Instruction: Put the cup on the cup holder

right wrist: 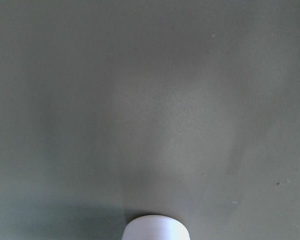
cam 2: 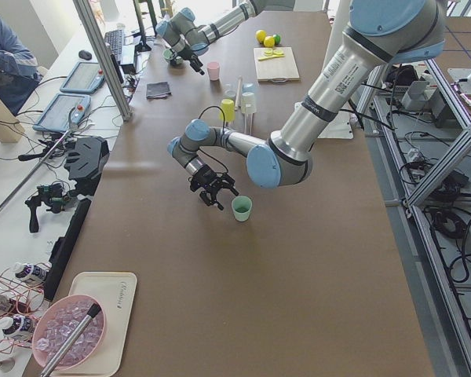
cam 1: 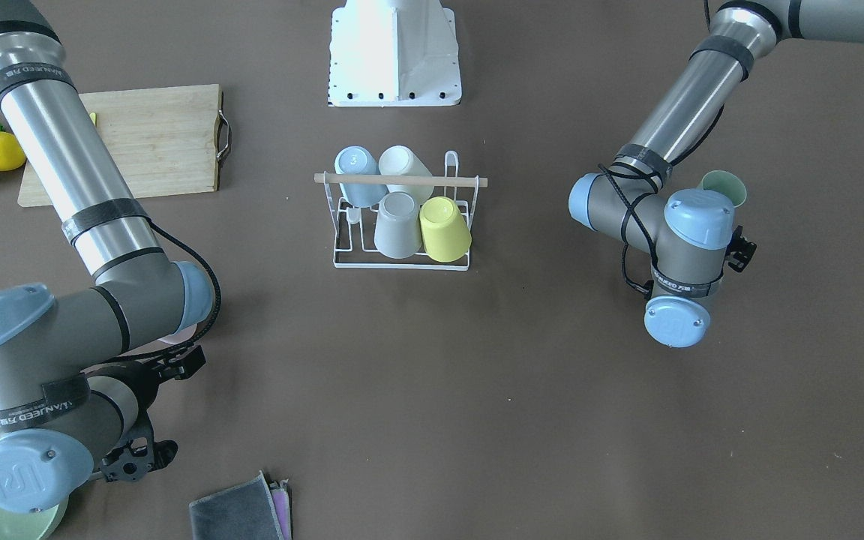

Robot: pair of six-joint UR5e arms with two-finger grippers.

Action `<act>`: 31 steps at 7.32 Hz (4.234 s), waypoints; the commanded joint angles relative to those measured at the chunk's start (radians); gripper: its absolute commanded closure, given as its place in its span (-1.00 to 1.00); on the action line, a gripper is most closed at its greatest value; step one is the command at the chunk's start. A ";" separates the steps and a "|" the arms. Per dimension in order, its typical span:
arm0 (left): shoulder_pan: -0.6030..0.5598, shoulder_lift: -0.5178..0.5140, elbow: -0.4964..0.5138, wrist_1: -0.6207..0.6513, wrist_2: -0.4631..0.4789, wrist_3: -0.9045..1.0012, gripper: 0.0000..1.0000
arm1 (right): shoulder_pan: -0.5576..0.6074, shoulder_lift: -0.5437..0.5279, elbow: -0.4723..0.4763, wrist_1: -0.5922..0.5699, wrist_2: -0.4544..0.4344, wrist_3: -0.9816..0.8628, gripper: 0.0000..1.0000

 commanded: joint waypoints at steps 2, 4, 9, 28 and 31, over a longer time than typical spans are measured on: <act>0.025 0.043 -0.051 0.029 0.006 0.000 -0.96 | -0.012 0.060 -0.129 -0.004 0.012 -0.006 -1.00; 0.039 0.080 -0.094 0.032 0.006 -0.001 -0.96 | -0.021 0.082 -0.162 -0.005 0.021 -0.005 -1.00; 0.048 0.108 -0.150 0.030 0.009 0.020 -0.96 | -0.034 0.106 -0.243 -0.020 0.015 -0.020 -1.00; -0.003 0.184 -0.254 0.021 0.105 0.114 -0.26 | 0.021 0.284 -0.282 -0.299 -0.013 -0.125 1.00; -0.180 0.183 -0.384 -0.122 0.131 0.066 -0.26 | 0.084 0.284 0.001 -0.290 -0.057 -0.123 1.00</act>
